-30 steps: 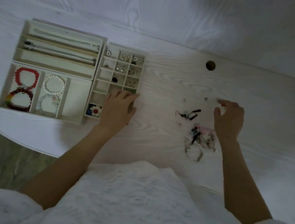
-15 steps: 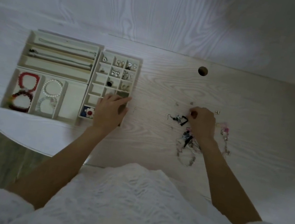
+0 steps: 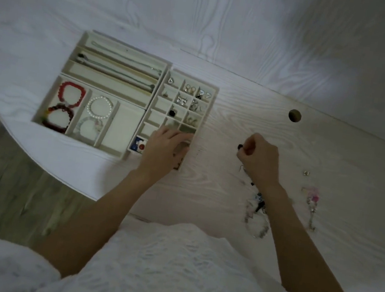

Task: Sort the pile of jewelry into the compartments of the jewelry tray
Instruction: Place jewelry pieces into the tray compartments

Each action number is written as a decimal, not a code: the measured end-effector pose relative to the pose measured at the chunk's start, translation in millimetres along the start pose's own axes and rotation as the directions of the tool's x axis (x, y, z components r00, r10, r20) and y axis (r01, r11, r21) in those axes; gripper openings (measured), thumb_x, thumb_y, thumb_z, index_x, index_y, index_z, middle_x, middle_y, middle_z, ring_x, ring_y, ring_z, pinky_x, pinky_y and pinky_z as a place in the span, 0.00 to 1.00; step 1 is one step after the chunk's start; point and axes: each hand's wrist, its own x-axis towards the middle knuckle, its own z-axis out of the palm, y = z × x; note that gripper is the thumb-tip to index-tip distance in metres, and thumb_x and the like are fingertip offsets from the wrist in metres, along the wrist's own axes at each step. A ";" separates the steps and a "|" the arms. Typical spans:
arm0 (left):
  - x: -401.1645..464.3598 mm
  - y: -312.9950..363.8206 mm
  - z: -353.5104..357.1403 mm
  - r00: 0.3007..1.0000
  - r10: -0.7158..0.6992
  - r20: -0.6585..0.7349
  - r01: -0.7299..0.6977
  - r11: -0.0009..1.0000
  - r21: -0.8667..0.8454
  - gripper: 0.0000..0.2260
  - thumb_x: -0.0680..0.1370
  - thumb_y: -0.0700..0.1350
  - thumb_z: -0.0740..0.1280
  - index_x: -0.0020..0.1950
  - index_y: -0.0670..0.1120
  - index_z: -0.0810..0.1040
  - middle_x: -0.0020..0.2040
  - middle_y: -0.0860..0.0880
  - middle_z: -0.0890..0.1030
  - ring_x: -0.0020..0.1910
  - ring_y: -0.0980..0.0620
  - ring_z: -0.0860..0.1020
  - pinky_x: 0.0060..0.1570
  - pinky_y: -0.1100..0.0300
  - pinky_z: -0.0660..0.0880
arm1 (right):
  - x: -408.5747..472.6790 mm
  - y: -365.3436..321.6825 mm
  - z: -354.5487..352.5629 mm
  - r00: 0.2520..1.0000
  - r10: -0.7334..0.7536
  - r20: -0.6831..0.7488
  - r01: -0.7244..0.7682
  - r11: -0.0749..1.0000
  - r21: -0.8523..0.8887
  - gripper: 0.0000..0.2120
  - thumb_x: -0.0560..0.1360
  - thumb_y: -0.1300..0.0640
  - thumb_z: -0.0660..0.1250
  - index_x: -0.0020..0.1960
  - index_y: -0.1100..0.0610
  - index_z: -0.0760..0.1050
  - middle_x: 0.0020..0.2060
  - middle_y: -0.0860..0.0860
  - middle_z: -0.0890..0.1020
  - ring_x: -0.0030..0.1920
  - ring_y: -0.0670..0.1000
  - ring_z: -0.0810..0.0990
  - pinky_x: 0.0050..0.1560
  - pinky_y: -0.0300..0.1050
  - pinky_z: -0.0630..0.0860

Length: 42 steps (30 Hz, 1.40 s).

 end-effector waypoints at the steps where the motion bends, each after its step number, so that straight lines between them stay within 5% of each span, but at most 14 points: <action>1: -3.9 -4.8 -4.5 0.999 -0.020 -0.041 0.019 1.000 -0.023 0.13 0.77 0.48 0.63 0.56 0.46 0.81 0.47 0.49 0.82 0.47 0.47 0.74 0.45 0.56 0.69 | 6.4 -16.9 8.7 0.999 -0.052 0.001 0.052 0.998 0.017 0.05 0.69 0.67 0.68 0.39 0.60 0.73 0.33 0.56 0.79 0.33 0.54 0.77 0.35 0.43 0.73; 9: -33.5 -67.2 -48.1 0.926 -0.282 -0.252 0.270 0.959 -0.081 0.13 0.78 0.44 0.60 0.57 0.41 0.80 0.50 0.45 0.82 0.47 0.42 0.76 0.52 0.52 0.70 | 53.0 -101.5 76.3 0.940 -0.303 0.157 0.309 0.951 -0.017 0.05 0.72 0.64 0.66 0.46 0.58 0.76 0.38 0.53 0.81 0.39 0.53 0.79 0.38 0.45 0.74; 14: -24.7 -85.1 -54.1 0.941 -0.212 -0.265 0.210 0.977 -0.035 0.12 0.76 0.42 0.62 0.53 0.39 0.81 0.48 0.44 0.82 0.47 0.50 0.71 0.50 0.56 0.66 | 68.0 -111.7 98.6 0.918 -0.342 0.202 0.384 0.893 -0.233 0.12 0.74 0.63 0.64 0.53 0.54 0.82 0.44 0.54 0.84 0.44 0.56 0.79 0.38 0.45 0.74; 18: -18.6 -89.8 -44.6 0.958 -0.201 -0.205 0.195 0.979 -0.052 0.11 0.77 0.44 0.63 0.57 0.42 0.80 0.49 0.46 0.81 0.46 0.45 0.75 0.51 0.57 0.67 | 64.8 -114.5 99.6 0.925 -0.359 0.126 0.378 0.831 -0.407 0.13 0.74 0.63 0.64 0.56 0.56 0.80 0.46 0.56 0.83 0.45 0.58 0.79 0.38 0.45 0.74; 23: -14.0 -87.0 -39.4 0.945 -0.265 -0.191 0.257 0.964 -0.065 0.13 0.76 0.44 0.64 0.58 0.44 0.80 0.48 0.47 0.80 0.46 0.46 0.74 0.52 0.58 0.68 | 66.1 -118.5 93.0 0.918 -0.393 0.058 0.377 0.815 -0.440 0.04 0.70 0.65 0.69 0.43 0.60 0.82 0.39 0.57 0.81 0.39 0.58 0.78 0.35 0.40 0.65; 36: -12.6 -83.0 -39.8 0.925 -0.369 -0.091 0.353 0.923 -0.152 0.14 0.74 0.39 0.68 0.59 0.44 0.79 0.50 0.46 0.79 0.49 0.46 0.73 0.51 0.62 0.66 | 78.7 -117.7 111.2 0.946 -0.241 0.217 0.323 0.753 -0.574 0.10 0.76 0.56 0.63 0.50 0.56 0.83 0.45 0.53 0.80 0.48 0.54 0.76 0.37 0.41 0.63; 42: -11.1 -84.4 -40.6 0.924 -0.371 -0.092 0.355 0.922 -0.156 0.14 0.76 0.43 0.65 0.60 0.45 0.79 0.50 0.47 0.79 0.51 0.47 0.73 0.52 0.62 0.66 | 71.2 -119.2 108.2 0.962 -0.227 0.150 0.271 0.857 -0.438 0.06 0.76 0.59 0.63 0.48 0.58 0.79 0.43 0.54 0.80 0.45 0.53 0.76 0.37 0.42 0.64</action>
